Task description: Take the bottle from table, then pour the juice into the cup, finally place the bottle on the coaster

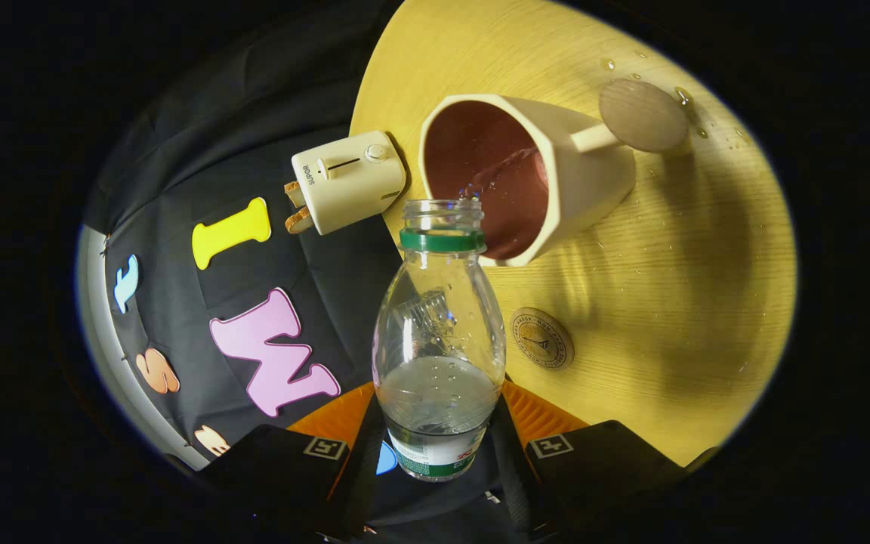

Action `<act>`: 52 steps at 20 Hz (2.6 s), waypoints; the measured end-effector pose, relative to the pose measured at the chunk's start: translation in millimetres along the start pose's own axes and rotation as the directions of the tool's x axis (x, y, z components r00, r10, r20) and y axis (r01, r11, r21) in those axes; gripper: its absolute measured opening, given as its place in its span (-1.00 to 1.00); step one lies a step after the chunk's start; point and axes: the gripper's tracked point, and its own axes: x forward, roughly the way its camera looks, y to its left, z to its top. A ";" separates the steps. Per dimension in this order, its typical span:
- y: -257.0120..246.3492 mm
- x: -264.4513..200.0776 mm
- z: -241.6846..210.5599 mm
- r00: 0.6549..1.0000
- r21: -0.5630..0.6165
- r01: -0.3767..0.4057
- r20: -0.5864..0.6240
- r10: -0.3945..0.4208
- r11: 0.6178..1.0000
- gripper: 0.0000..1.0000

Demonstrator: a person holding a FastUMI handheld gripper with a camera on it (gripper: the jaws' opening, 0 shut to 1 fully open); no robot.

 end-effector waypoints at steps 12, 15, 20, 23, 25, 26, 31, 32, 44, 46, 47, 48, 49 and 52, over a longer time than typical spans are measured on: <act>16.4 -1.1 -0.6 1.000 0.145 -0.023 -0.014 0.026 0.989 0.45; 24.5 -2.9 1.4 0.999 0.180 -0.039 -0.005 0.041 0.983 0.45; 32.7 -4.0 -0.2 0.999 0.244 -0.039 -0.007 0.042 0.969 0.45; 35.7 -5.1 -1.3 0.999 0.274 -0.040 -0.007 0.043 0.961 0.45; 37.2 -4.2 -1.3 0.999 0.297 -0.039 -0.006 0.042 0.954 0.45; 39.1 -4.2 -1.3 0.999 0.312 -0.041 -0.004 0.044 0.949 0.45; 48.0 -2.5 5.2 0.998 0.371 -0.060 0.017 0.058 0.927 0.45; 49.1 -2.9 5.9 0.998 0.381 -0.063 0.020 0.060 0.923 0.45; 56.9 -3.8 10.3 0.997 0.425 -0.076 0.034 0.068 0.902 0.45; 56.7 -5.6 8.4 0.997 0.425 -0.077 0.031 0.070 0.902 0.45; 57.5 -5.7 8.0 0.997 0.426 -0.077 0.029 0.071 0.901 0.45; 57.9 -5.9 7.4 0.997 0.428 -0.079 0.029 0.074 0.900 0.45; 58.8 -6.7 6.7 0.997 0.427 -0.082 0.029 0.077 0.901 0.45; 56.5 -8.5 5.3 0.996 0.404 -0.084 0.031 0.079 0.911 0.45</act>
